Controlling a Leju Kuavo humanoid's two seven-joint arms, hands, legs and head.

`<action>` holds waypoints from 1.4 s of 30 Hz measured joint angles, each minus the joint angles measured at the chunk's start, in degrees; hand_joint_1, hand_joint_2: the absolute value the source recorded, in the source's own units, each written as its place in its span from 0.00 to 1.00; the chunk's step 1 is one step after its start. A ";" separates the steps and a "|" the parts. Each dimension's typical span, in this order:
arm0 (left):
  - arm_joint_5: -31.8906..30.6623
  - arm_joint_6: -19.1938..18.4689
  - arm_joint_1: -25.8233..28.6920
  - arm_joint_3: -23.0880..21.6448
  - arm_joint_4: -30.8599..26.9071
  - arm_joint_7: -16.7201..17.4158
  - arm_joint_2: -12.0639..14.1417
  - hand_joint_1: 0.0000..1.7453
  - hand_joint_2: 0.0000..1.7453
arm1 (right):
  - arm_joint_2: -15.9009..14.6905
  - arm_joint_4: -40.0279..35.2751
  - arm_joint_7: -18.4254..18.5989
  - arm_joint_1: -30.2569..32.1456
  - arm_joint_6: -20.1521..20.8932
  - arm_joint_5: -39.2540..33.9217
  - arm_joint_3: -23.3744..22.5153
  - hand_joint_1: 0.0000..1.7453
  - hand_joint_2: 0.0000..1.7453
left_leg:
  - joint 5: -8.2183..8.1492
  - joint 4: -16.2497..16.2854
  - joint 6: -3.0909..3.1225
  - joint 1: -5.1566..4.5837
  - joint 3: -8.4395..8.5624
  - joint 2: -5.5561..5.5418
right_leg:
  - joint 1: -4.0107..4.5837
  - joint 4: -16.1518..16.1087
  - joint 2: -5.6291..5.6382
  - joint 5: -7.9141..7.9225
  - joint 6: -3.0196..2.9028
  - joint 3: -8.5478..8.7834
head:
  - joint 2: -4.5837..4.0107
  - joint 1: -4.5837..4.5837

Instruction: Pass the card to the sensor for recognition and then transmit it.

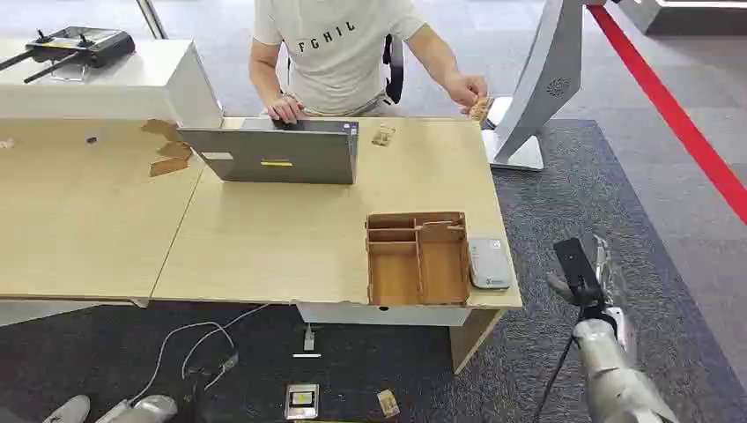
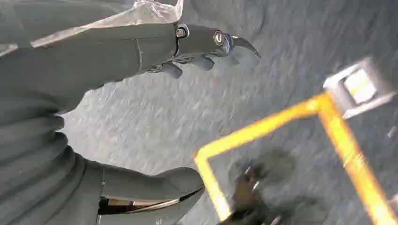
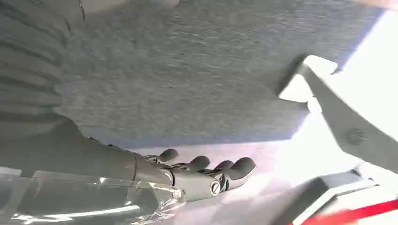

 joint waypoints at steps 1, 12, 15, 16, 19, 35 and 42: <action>0.17 -0.22 0.53 0.02 0.02 -0.09 0.37 0.00 1.00 | 0.46 -0.33 -0.35 -0.73 -0.24 0.04 0.46 0.00 1.00 | 0.03 0.01 -0.02 0.00 -0.03 0.00 | 0.00 0.01 0.00 0.00 0.00 -0.03 | 0.00 0.04; 1.64 -1.64 2.22 1.46 0.04 0.17 2.21 0.00 1.00 | 4.75 -4.09 -4.09 -11.62 -2.95 -1.97 10.31 0.00 1.00 | 0.20 0.02 0.00 0.00 -0.30 -0.02 | 0.00 0.07 -0.04 0.13 -0.05 -0.29 | 0.00 0.02; 1.57 -1.77 2.34 1.51 0.04 0.00 2.47 0.00 1.00 | 5.86 -5.03 -5.58 -13.36 -3.63 -3.13 12.57 0.00 1.00 | 0.25 0.02 0.02 -0.01 -0.36 -0.05 | -0.01 0.08 -0.07 0.15 -0.03 -0.32 | 0.00 0.00; 1.38 -1.93 2.35 1.51 0.04 -0.05 2.62 0.00 1.00 | 6.21 -5.51 -6.52 -13.78 -4.40 -3.61 13.36 0.00 1.00 | 0.25 0.02 0.02 -0.01 -0.39 -0.07 | -0.01 0.08 -0.07 0.17 -0.03 -0.33 | -0.02 0.06; 0.24 -2.87 2.02 1.49 0.04 -0.18 2.75 0.00 1.00 | 7.76 -7.50 -7.74 -14.97 -6.64 -4.00 16.72 0.00 1.00 | 0.25 0.02 0.02 -0.01 -0.36 -0.04 | 0.00 0.08 -0.06 0.19 -0.04 -0.36 | 0.00 0.04; -2.25 -4.11 0.83 1.46 0.02 0.15 2.75 0.00 1.00 | 10.43 -11.50 -8.39 -14.09 -8.94 -3.78 28.66 0.00 1.00 | 0.27 0.02 0.00 -0.01 -0.36 -0.05 | 0.00 0.05 -0.06 0.20 -0.05 -0.37 | 0.00 0.02; -3.21 -4.24 0.32 1.46 0.02 0.09 2.53 0.00 1.00 | 10.32 -12.33 -8.31 -12.01 -9.01 -4.90 32.37 0.00 1.00 | 0.27 0.02 0.00 0.00 -0.36 -0.05 | 0.01 0.05 -0.06 0.21 -0.06 -0.41 | 0.00 0.02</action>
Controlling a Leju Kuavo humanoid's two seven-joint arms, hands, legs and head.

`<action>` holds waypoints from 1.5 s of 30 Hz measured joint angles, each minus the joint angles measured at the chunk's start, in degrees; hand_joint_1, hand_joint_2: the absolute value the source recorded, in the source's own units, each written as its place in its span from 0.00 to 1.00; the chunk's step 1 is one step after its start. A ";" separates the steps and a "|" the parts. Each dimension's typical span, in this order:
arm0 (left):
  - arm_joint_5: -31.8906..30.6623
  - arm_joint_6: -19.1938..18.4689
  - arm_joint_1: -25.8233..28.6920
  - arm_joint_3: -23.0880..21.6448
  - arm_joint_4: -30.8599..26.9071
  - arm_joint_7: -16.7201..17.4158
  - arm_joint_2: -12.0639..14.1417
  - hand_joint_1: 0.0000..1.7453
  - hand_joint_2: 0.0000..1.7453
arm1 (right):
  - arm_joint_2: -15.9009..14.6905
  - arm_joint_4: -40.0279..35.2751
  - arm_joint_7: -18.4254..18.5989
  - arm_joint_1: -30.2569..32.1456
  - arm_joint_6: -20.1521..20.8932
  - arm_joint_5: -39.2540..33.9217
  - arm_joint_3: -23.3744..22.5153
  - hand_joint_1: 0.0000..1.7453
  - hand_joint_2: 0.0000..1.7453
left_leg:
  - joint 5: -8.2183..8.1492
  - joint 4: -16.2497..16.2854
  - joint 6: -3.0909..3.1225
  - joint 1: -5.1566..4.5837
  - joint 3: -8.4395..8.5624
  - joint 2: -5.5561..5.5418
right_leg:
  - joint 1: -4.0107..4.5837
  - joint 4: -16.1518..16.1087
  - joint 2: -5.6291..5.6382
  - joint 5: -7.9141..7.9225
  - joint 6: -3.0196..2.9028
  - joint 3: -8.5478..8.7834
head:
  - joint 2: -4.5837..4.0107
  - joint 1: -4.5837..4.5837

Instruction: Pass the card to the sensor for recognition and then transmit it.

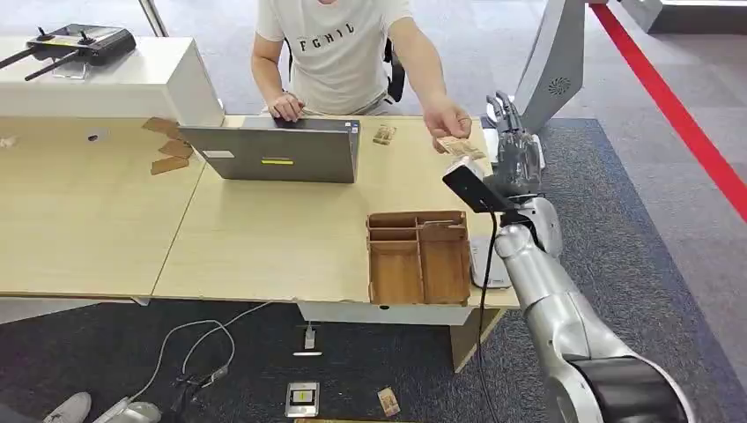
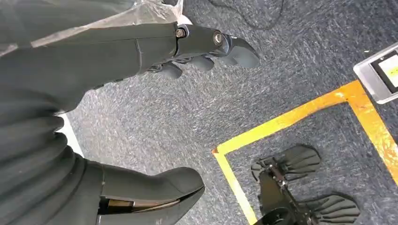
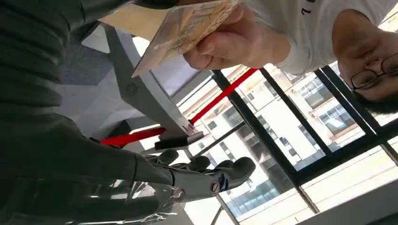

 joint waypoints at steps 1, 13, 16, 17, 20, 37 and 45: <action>-0.17 0.00 -0.03 0.00 0.00 0.00 -0.04 0.00 1.00 | 0.00 -0.22 0.22 0.28 0.02 -0.35 0.28 0.00 1.00 | 0.00 0.00 0.00 0.00 0.00 0.00 | 0.00 0.00 0.00 0.00 0.00 0.00 | 0.00 0.02; -0.94 0.00 -0.11 0.00 0.00 -0.42 -0.28 0.00 1.00 | -1.36 -2.65 1.55 2.23 1.01 -2.56 3.54 0.00 1.00 | 0.00 0.01 0.00 0.00 -0.02 0.00 | 0.00 -0.01 0.01 0.01 0.00 -0.01 | 0.00 0.00; -1.20 -0.04 -0.11 -0.02 0.00 -0.52 -0.37 0.00 1.00 | -1.88 -3.28 1.86 2.48 1.09 -2.80 4.66 0.00 1.00 | 0.00 0.01 0.00 0.00 -0.02 0.00 | 0.00 -0.01 0.01 0.01 0.00 -0.02 | 0.00 0.02; -1.18 -0.04 -0.11 -0.02 0.00 -0.57 -0.37 0.00 1.00 | -1.99 -3.41 1.92 2.53 1.07 -2.88 4.79 0.22 1.00 | 0.00 0.00 0.00 0.00 -0.03 0.00 | 0.00 -0.01 0.01 0.01 0.00 -0.02 | 0.00 0.00; -1.18 -0.04 -0.11 -0.02 0.00 -0.59 -0.41 0.00 1.00 | -2.47 -4.06 2.21 2.85 1.07 -3.19 5.50 1.00 1.00 | 0.00 0.01 0.00 0.00 -0.03 0.00 | 0.00 -0.01 0.01 0.01 0.00 -0.02 | 0.00 0.02; -1.31 0.04 0.03 -0.02 0.00 -1.07 -0.52 0.00 1.00 | -3.45 -7.28 4.28 4.45 1.53 -4.28 8.26 1.00 1.00 | 0.00 0.00 0.00 0.00 -0.06 0.00 | 0.00 -0.01 0.01 0.01 0.00 -0.04 | 0.00 0.00; -1.44 0.28 0.10 -0.02 -0.02 -1.44 -0.52 0.00 1.00 | -3.85 -7.76 4.39 4.70 1.68 -4.57 9.05 1.00 1.00 | 0.00 0.01 0.00 0.00 -0.07 -0.01 | 0.00 -0.01 0.01 0.01 0.00 -0.05 | 0.00 0.02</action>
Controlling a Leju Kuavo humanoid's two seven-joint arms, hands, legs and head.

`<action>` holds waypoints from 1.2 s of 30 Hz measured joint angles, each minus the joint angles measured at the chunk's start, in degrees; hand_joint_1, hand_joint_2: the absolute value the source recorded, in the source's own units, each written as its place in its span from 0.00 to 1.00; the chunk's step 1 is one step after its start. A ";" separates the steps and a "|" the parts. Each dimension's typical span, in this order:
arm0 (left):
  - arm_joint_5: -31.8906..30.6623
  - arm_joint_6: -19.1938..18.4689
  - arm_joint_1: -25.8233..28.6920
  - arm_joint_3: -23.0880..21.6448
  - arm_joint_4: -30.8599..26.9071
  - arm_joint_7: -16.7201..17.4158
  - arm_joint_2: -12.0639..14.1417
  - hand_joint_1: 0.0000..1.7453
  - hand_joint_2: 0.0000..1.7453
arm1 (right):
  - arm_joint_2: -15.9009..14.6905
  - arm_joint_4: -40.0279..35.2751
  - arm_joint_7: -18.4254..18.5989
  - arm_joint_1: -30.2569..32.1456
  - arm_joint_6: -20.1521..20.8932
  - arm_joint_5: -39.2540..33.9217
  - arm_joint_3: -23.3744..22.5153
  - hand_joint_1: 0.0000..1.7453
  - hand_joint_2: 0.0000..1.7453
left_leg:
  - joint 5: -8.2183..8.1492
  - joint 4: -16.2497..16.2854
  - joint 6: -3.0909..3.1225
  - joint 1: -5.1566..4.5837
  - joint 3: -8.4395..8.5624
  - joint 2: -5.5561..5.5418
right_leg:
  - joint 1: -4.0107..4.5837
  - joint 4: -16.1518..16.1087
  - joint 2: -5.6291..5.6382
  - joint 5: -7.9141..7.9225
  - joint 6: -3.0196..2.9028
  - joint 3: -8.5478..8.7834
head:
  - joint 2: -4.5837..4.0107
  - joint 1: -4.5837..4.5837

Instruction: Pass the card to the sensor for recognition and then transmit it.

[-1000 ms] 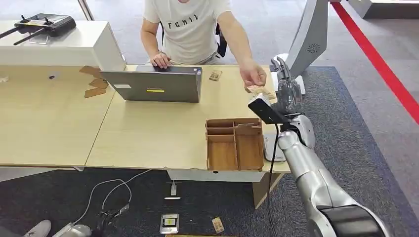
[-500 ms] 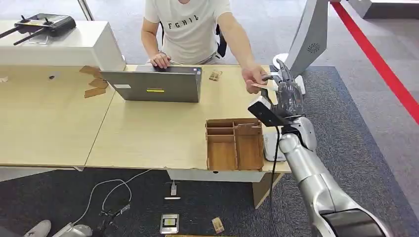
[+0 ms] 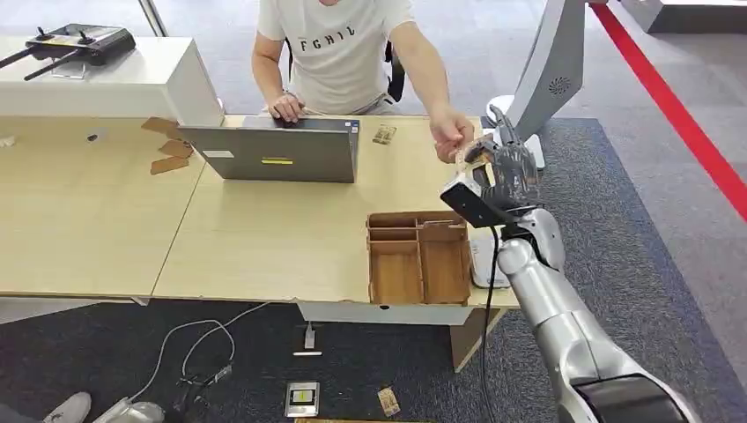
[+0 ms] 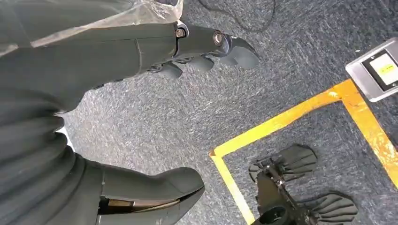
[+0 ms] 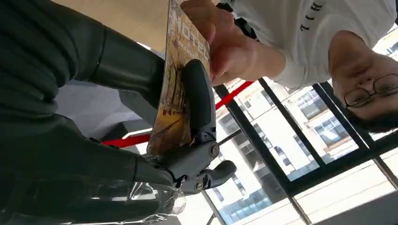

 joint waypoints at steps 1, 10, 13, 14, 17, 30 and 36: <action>-0.02 0.02 0.00 0.00 0.02 -0.02 0.00 0.00 1.00 | -0.02 -0.18 0.09 0.11 0.00 0.00 0.00 1.00 1.00 | 0.00 0.00 0.00 0.00 0.00 0.00 | 0.00 0.00 0.00 0.00 0.00 0.00 | 0.00 -0.02; -1.01 -0.18 0.01 0.00 0.02 -0.02 0.00 0.00 1.00 | -1.03 -1.07 2.32 0.82 1.07 1.71 0.02 1.00 1.00 | 0.00 0.00 0.00 0.00 -0.01 0.00 | 0.00 -0.01 0.00 0.00 0.00 -0.01 | 0.00 0.00; -1.03 -0.24 0.02 0.00 0.02 -0.02 0.00 0.00 1.00 | -1.73 -1.05 2.75 0.91 1.62 2.34 0.07 1.00 1.00 | 0.00 0.00 0.00 0.00 -0.02 -0.01 | 0.00 -0.01 0.00 0.00 0.00 -0.01 | -0.02 -0.02; -1.05 -0.28 0.02 0.00 0.02 -0.02 0.02 0.00 1.00 | -1.97 -1.00 3.04 0.93 1.79 2.65 0.13 1.00 1.00 | 0.00 0.00 0.00 0.00 -0.02 -0.01 | 0.00 -0.02 0.00 0.00 0.00 -0.01 | 0.00 0.00; -1.27 -0.37 0.12 0.00 0.02 -0.09 0.11 0.00 1.00 | -3.02 -0.44 3.04 0.93 1.99 2.99 0.46 1.00 1.00 | 0.00 0.00 0.01 0.00 -0.03 -0.02 | 0.00 -0.02 0.00 0.00 0.00 -0.02 | 0.00 -0.02; -1.42 -0.50 0.51 0.00 0.02 -0.15 0.22 0.00 1.00 | -5.18 1.42 2.80 0.91 2.60 3.39 1.29 1.00 1.00 | -0.01 -0.01 0.01 0.00 -0.07 -0.02 | 0.00 -0.01 0.00 0.00 0.00 -0.04 | 0.00 -0.02; -1.86 -0.98 0.87 0.00 0.02 -0.24 0.79 0.00 1.00 | -6.60 5.09 3.15 0.63 3.37 2.93 2.58 1.00 1.00 | -0.01 0.00 0.01 0.00 -0.09 -0.04 | 0.00 -0.03 -0.02 0.00 0.00 -0.05 | 0.00 -0.04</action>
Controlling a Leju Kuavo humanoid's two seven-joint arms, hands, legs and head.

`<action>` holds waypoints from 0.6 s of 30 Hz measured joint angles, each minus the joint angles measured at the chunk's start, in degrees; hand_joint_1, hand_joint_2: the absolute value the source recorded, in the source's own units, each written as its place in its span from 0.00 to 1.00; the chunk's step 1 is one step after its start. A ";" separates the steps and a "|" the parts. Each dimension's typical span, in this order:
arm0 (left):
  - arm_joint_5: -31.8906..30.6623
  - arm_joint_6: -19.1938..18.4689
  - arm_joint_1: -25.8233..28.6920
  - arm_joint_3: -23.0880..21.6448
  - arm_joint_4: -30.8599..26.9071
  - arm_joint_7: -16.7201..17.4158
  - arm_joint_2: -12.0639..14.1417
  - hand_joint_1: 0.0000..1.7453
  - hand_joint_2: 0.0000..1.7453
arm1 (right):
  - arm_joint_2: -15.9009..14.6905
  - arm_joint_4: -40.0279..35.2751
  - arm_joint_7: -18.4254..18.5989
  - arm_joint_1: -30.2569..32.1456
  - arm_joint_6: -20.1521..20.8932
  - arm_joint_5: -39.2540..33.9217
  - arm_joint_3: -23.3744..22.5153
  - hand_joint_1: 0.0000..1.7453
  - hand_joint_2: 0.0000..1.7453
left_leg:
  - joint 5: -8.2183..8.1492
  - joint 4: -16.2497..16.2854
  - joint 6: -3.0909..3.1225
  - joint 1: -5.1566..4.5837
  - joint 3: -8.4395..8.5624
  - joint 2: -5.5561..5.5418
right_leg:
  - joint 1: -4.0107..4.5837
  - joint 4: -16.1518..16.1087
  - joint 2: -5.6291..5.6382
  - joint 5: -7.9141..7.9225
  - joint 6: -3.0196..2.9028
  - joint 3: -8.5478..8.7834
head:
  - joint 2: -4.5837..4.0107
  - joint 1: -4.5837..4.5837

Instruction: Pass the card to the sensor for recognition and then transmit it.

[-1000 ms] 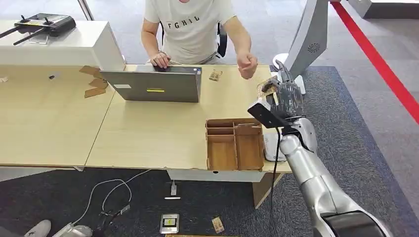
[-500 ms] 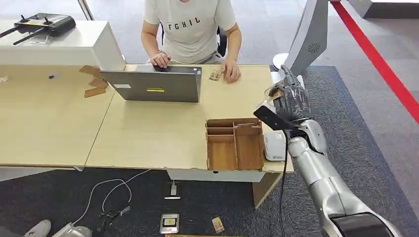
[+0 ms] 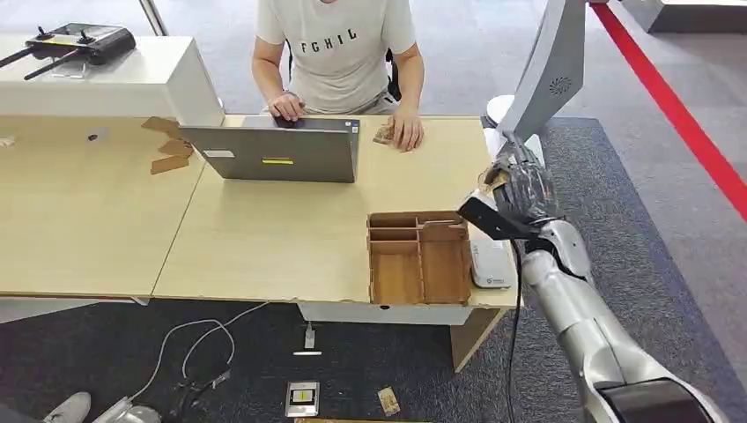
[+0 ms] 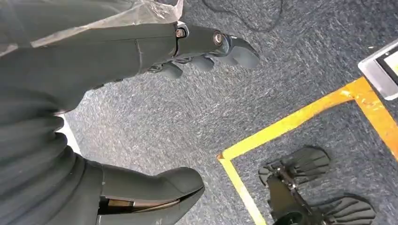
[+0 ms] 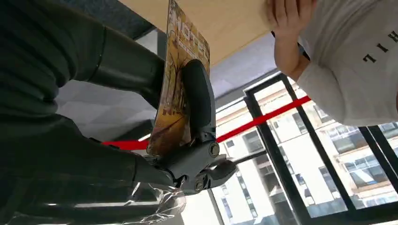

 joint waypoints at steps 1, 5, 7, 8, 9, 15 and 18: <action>-0.02 0.00 0.13 0.02 0.00 0.00 0.15 0.00 1.00 | -0.30 0.72 0.15 0.03 0.07 -0.09 0.17 1.00 1.00 | 0.00 0.00 0.00 0.00 -0.01 0.00 | 0.00 -0.01 0.00 0.00 0.00 -0.01 | 0.00 0.06; -0.09 -0.02 0.36 0.02 0.00 -0.02 0.55 0.00 1.00 | -0.79 3.06 1.18 0.91 0.26 -0.50 0.68 1.00 1.00 | -0.01 0.00 0.00 0.00 -0.02 0.01 | 0.00 -0.01 0.00 0.00 0.00 -0.03 | 0.00 0.04; -0.09 -0.31 0.46 0.02 0.00 -0.09 0.77 0.00 1.00 | -0.90 4.22 1.92 1.44 0.61 -0.55 1.09 1.00 1.00 | -0.01 0.00 0.00 0.00 -0.03 0.01 | 0.00 -0.01 0.00 0.00 0.00 -0.04 | 0.00 0.04; -0.06 -0.42 0.54 0.02 0.00 -0.11 0.85 0.00 1.00 | -0.90 4.90 2.45 1.69 0.94 -0.55 1.29 1.00 1.00 | -0.01 0.00 0.00 0.00 -0.03 0.00 | 0.00 -0.01 0.00 0.00 0.00 -0.04 | 0.00 0.04; -0.04 -0.46 0.62 0.02 0.00 -0.11 0.96 0.00 1.00 | -0.90 5.36 2.91 1.90 1.31 -0.55 1.38 1.00 1.00 | -0.01 0.00 0.00 0.00 -0.04 0.00 | 0.00 -0.01 0.00 0.00 0.00 -0.05 | 0.00 0.02; 0.22 -0.57 1.02 0.02 0.00 -0.09 1.55 0.00 1.00 | -1.49 8.57 5.49 2.98 3.26 -0.37 1.71 1.00 1.00 | -0.01 -0.01 0.00 0.00 -0.06 0.01 | 0.01 -0.01 0.00 0.00 0.00 -0.08 | 0.00 0.02; 0.09 -0.63 1.08 0.02 0.00 0.06 1.70 0.00 1.00 | -1.77 9.77 5.86 3.47 3.43 -0.39 1.75 1.00 1.00 | -0.01 0.00 0.00 0.00 -0.07 0.01 | 0.00 0.00 0.01 0.00 0.00 -0.08 | 0.00 0.04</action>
